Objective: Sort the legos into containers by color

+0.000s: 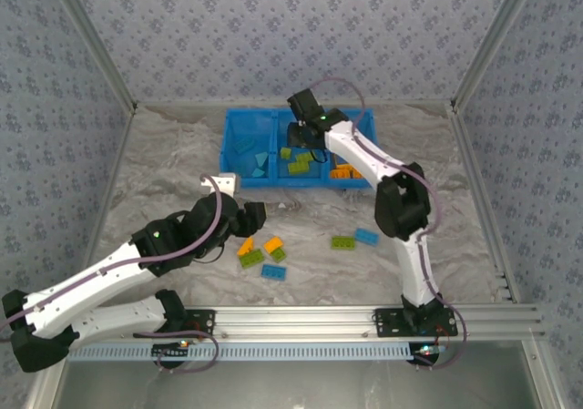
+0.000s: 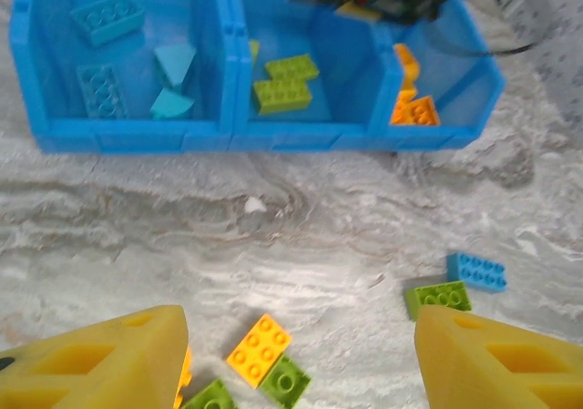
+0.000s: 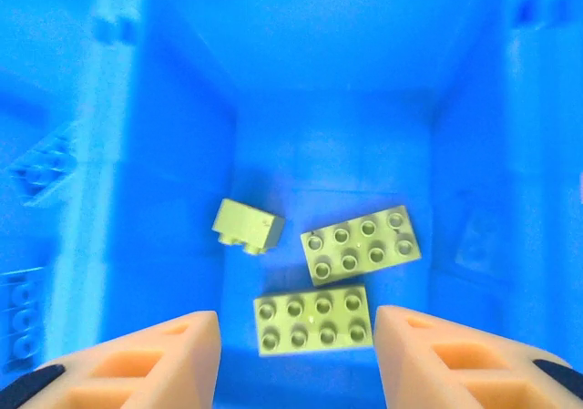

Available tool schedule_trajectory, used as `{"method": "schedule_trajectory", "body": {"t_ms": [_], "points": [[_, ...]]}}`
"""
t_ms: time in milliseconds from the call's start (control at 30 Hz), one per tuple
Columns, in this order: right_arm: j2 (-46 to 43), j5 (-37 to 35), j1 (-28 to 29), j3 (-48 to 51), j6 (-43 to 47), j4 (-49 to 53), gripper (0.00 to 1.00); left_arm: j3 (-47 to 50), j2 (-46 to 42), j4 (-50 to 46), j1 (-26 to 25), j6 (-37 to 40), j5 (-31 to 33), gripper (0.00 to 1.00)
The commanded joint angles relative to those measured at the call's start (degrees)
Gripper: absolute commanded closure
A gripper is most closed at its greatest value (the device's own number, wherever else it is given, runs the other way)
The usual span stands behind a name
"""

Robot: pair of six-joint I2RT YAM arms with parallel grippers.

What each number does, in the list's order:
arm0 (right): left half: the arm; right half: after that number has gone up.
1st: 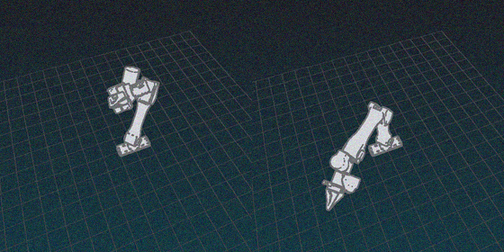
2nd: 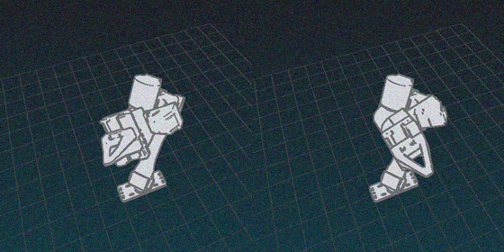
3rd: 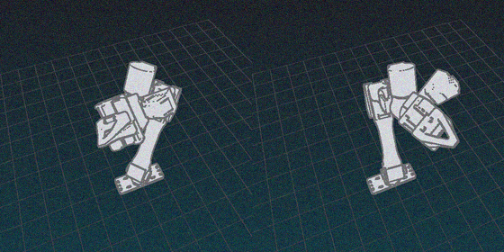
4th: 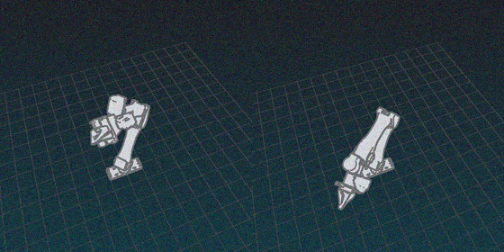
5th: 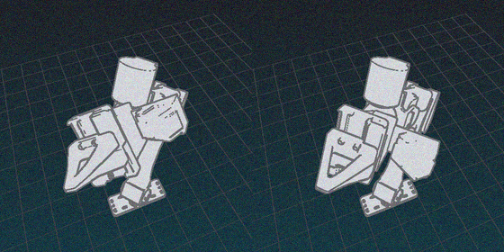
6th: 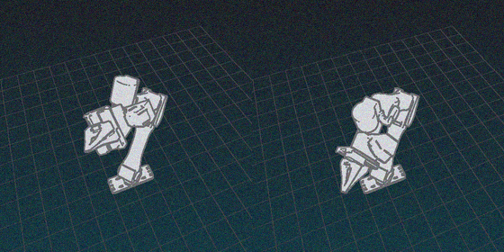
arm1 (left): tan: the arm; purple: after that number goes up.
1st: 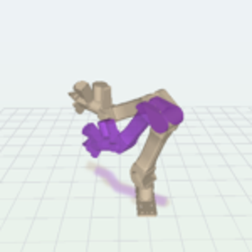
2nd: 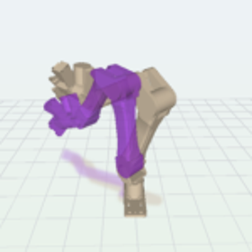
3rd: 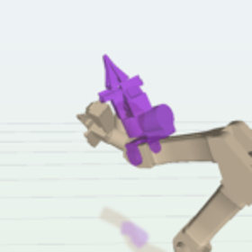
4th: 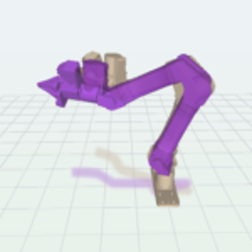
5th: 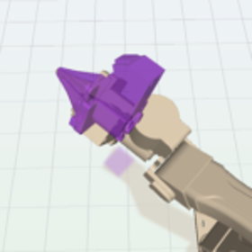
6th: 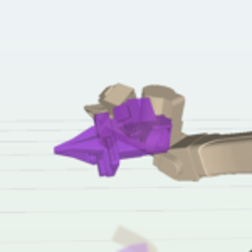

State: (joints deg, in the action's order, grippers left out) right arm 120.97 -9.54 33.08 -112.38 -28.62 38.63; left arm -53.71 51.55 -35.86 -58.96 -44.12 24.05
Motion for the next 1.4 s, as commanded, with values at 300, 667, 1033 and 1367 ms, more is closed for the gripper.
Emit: {"method": "schedule_trajectory", "body": {"t_ms": [300,667,1033,1367], "points": [[-41.71,-6.51,10.91,37.33,4.64,-17.1,0.48,2.33,1.05,-11.1,-0.37,-2.9,-8.62,0.34],[-69.11,-0.83,27.04,62.94,-1.49,-13.25,0.39,7.52,17.19,-5.15,-4.88,-3.91,-22.37,0.27],[-78.29,-5.09,34.68,66.94,-6.97,-6.92,0.35,4.26,30.73,-3.86,-7.29,-10.22,-22.37,0.2],[-76.14,-5.49,34.45,66.67,-6.78,-8.09,0.35,1.77,34.39,-3.78,-8.14,-10.81,-20.92,0.1]]}}
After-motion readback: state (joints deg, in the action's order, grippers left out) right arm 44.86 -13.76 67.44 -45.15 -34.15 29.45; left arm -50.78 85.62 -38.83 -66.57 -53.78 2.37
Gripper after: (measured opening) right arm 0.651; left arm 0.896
